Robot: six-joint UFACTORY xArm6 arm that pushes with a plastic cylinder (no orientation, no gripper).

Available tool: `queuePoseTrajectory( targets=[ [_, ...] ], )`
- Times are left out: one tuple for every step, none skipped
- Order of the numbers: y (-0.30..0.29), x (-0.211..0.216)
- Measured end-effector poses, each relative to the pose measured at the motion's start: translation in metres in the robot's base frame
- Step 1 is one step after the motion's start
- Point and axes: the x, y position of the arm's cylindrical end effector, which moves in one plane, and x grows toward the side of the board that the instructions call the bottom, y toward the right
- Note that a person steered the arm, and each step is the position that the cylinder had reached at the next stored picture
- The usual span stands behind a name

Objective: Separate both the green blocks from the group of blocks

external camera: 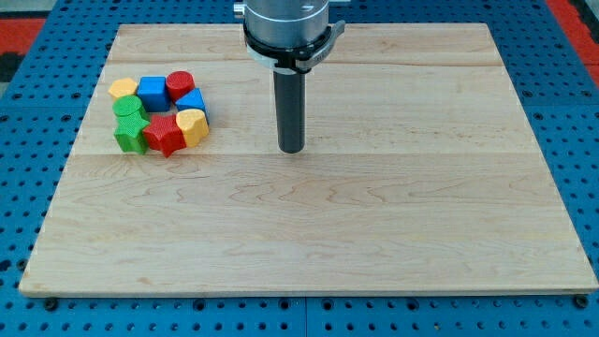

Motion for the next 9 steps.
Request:
queuePoseTrajectory(
  targets=[
    [-0.007,0.013],
    [-0.017,0.027],
    [-0.018,0.031],
    [-0.018,0.034],
    [-0.081,0.072],
    [-0.145,0.075],
    [-0.170,0.069],
    [-0.172,0.067],
    [-0.172,0.068]
  ],
)
